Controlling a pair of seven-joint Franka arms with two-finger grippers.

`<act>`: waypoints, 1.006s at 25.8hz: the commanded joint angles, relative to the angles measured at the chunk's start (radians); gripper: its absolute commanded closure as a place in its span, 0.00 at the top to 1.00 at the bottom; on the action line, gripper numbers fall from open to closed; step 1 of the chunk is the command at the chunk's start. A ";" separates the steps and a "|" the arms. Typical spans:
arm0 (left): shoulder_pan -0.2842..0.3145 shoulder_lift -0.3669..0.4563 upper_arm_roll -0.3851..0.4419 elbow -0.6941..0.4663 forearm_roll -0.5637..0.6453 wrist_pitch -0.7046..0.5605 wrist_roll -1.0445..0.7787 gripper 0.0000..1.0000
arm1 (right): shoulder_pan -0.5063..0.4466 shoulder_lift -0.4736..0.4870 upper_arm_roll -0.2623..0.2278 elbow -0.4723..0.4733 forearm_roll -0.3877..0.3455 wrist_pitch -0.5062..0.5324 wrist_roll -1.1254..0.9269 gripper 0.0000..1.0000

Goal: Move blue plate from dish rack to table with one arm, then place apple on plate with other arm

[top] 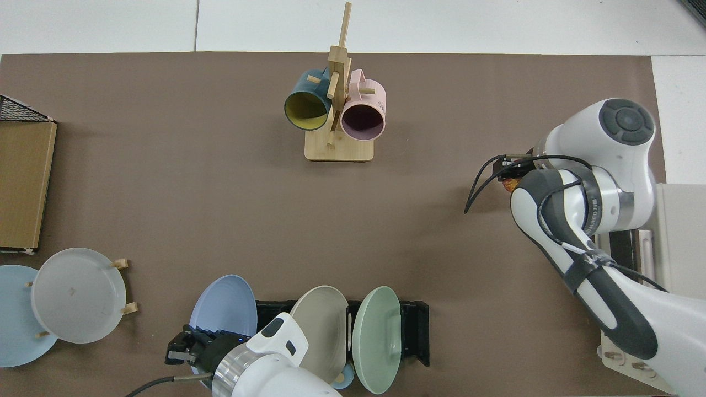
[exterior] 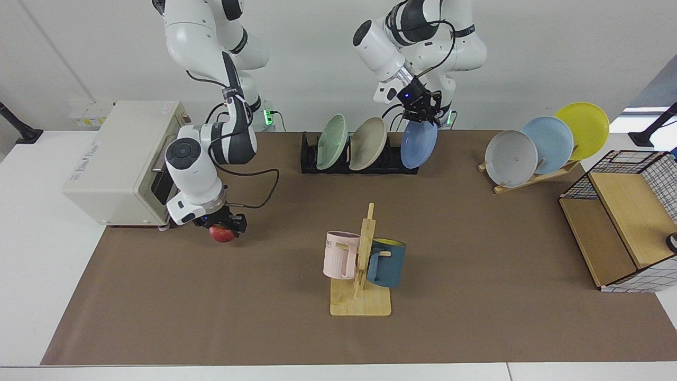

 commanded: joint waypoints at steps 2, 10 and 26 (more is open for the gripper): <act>0.052 0.009 0.008 0.130 0.026 -0.099 0.096 0.00 | -0.011 -0.122 0.000 0.055 -0.030 -0.182 -0.028 0.00; 0.211 0.212 0.006 0.354 0.043 -0.092 0.093 0.00 | -0.011 -0.226 -0.001 0.045 -0.014 -0.259 -0.053 0.00; 0.222 0.501 0.233 0.512 -0.382 0.216 0.145 0.00 | -0.012 -0.280 -0.001 -0.063 -0.013 -0.222 -0.065 0.00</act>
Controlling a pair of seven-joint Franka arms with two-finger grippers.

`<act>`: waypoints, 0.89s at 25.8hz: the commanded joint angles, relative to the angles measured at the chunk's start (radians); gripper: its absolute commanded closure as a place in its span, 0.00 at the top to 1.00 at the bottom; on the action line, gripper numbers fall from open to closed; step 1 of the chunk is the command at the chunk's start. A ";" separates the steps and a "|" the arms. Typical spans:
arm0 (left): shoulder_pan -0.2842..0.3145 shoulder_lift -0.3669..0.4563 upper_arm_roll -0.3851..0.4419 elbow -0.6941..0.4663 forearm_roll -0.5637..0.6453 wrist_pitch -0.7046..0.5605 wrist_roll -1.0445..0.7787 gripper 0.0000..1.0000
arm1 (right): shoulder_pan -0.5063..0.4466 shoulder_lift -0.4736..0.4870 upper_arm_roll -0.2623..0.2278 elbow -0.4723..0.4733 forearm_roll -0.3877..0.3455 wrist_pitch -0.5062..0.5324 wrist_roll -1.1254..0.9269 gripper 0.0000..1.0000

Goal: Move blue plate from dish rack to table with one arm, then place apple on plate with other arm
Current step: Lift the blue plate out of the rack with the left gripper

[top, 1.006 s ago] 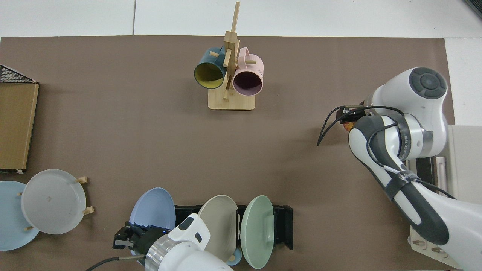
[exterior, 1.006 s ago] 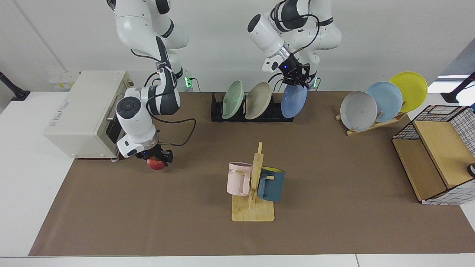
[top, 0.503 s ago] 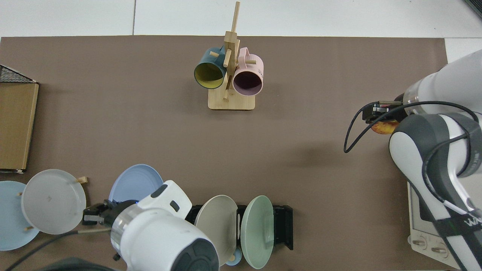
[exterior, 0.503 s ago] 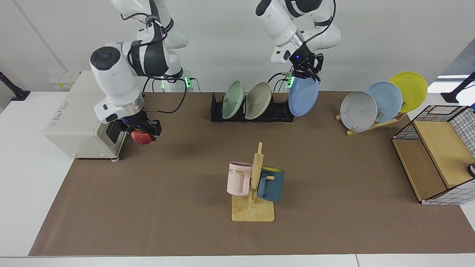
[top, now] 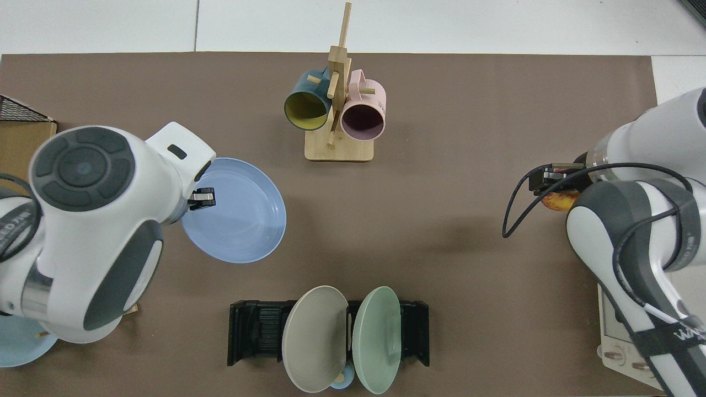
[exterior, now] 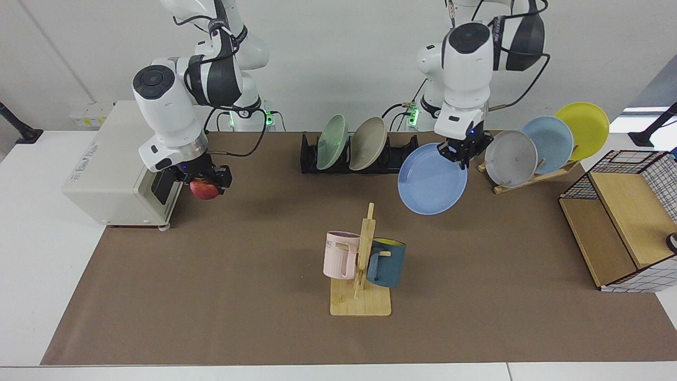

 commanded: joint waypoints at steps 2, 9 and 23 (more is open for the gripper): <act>-0.008 -0.003 0.027 -0.042 -0.178 0.093 0.066 0.00 | -0.008 -0.053 0.003 -0.073 -0.004 0.048 -0.028 0.00; -0.087 0.029 0.024 -0.196 -0.290 0.352 0.048 0.00 | -0.007 -0.076 0.003 -0.110 -0.003 0.068 -0.028 0.00; -0.181 0.102 0.009 -0.351 -0.295 0.596 0.026 0.00 | -0.007 -0.089 0.003 -0.138 -0.003 0.086 -0.028 0.00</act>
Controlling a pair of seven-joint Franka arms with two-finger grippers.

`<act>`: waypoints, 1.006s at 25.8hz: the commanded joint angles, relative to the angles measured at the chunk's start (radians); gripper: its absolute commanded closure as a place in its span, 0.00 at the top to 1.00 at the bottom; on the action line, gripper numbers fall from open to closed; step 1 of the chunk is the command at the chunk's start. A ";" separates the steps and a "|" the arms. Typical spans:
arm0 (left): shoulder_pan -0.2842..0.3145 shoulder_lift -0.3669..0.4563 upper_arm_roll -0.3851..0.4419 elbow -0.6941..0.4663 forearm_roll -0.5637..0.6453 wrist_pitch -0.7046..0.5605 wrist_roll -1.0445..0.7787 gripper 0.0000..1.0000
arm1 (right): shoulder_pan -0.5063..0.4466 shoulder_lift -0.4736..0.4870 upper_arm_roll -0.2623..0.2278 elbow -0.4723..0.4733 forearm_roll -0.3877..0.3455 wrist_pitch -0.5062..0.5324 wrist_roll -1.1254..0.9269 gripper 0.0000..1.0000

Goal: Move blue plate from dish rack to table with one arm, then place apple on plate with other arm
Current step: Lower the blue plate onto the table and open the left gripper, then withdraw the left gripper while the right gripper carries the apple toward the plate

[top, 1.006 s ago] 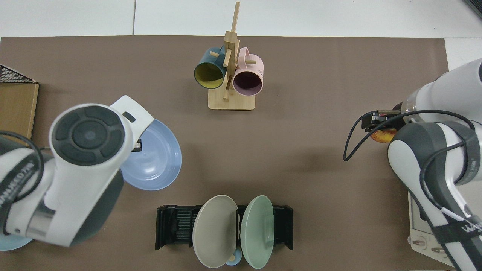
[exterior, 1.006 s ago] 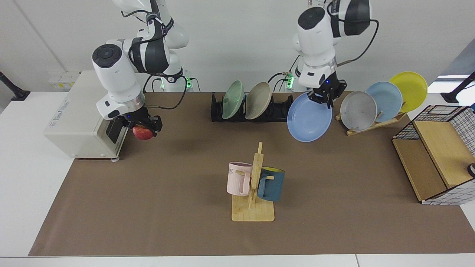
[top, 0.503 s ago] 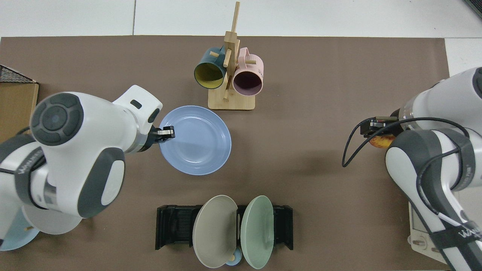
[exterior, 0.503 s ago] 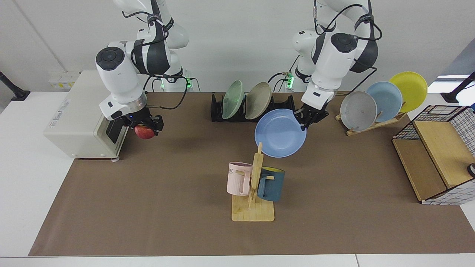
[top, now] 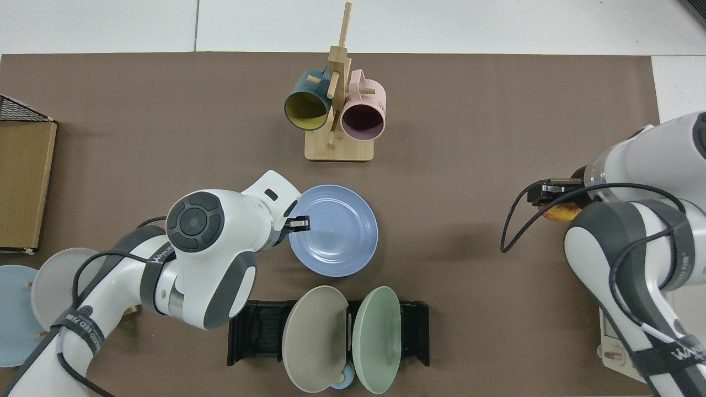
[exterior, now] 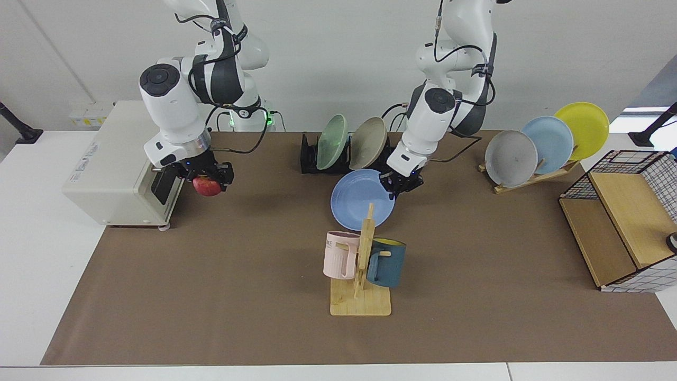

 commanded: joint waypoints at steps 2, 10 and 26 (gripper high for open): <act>-0.014 -0.004 0.005 -0.052 -0.023 0.076 -0.002 0.00 | -0.008 -0.033 0.003 -0.038 -0.003 0.031 -0.025 0.00; -0.046 0.013 0.002 -0.093 -0.046 0.167 -0.005 0.00 | -0.007 -0.033 0.003 -0.038 -0.003 0.031 -0.024 0.00; -0.053 0.056 0.004 -0.096 -0.038 0.197 0.035 0.00 | 0.010 -0.024 0.012 -0.022 -0.001 0.032 0.047 0.00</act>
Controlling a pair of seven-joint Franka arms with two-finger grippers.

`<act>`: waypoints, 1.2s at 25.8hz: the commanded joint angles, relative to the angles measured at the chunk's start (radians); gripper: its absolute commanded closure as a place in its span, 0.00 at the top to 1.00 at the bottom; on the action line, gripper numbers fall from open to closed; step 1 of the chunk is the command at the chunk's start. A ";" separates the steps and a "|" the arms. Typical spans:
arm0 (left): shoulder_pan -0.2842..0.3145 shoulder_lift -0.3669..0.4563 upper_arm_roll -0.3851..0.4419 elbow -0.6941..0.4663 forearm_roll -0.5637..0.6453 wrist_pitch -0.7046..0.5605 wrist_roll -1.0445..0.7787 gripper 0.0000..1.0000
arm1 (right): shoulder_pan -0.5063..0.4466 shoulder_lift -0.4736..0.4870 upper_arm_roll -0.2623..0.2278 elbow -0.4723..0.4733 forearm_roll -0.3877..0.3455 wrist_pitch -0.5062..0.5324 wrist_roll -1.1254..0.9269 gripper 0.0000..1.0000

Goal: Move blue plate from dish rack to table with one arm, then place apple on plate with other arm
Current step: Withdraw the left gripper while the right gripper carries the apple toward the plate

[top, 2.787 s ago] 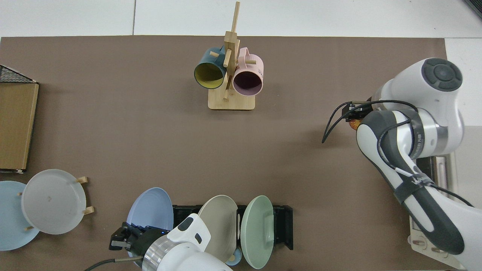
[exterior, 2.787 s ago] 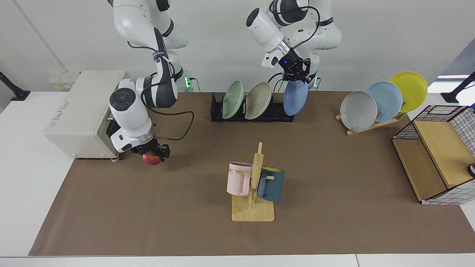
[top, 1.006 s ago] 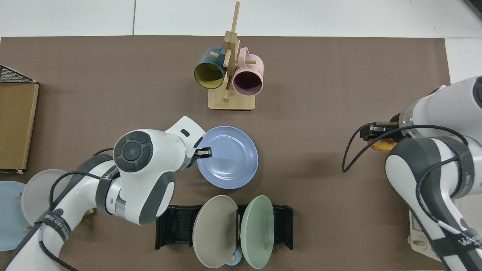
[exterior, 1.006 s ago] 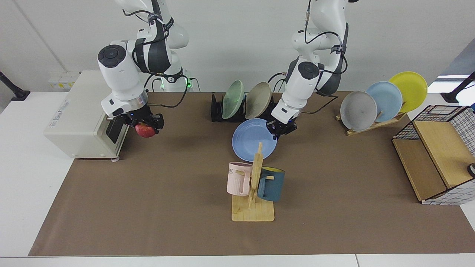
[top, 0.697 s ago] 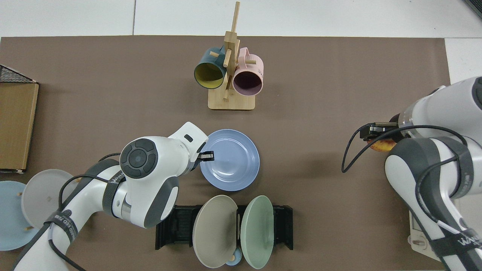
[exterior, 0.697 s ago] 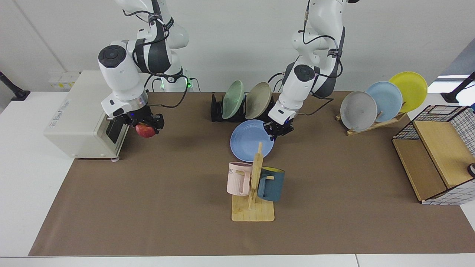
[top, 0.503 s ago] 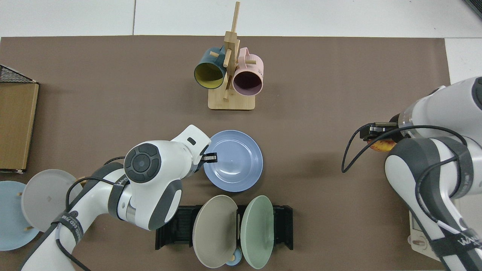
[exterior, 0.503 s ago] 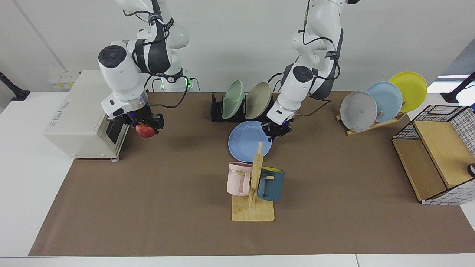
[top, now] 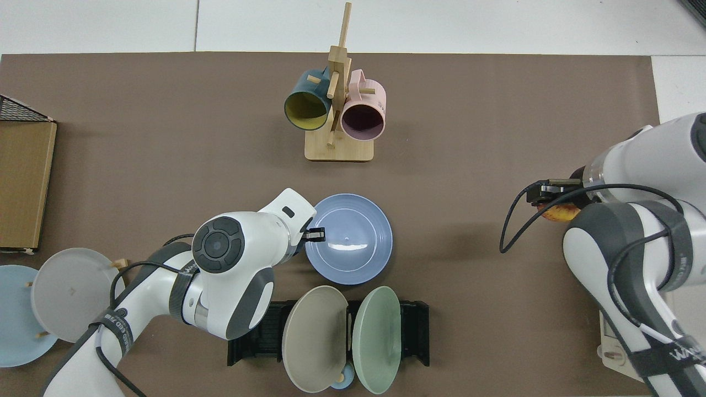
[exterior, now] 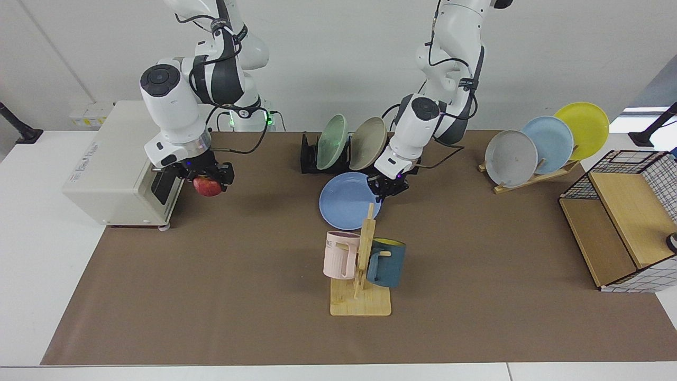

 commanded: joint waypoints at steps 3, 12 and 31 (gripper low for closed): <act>-0.005 0.012 0.011 -0.011 -0.005 0.021 0.074 0.45 | 0.051 -0.012 0.012 0.009 0.000 0.026 0.075 0.00; 0.008 0.014 0.024 0.071 0.074 -0.152 0.082 1.00 | 0.068 0.007 0.012 0.038 0.000 0.025 0.107 0.00; 0.060 -0.117 0.279 0.489 0.201 -0.856 0.329 1.00 | 0.206 0.074 0.012 0.164 0.043 0.003 0.316 0.00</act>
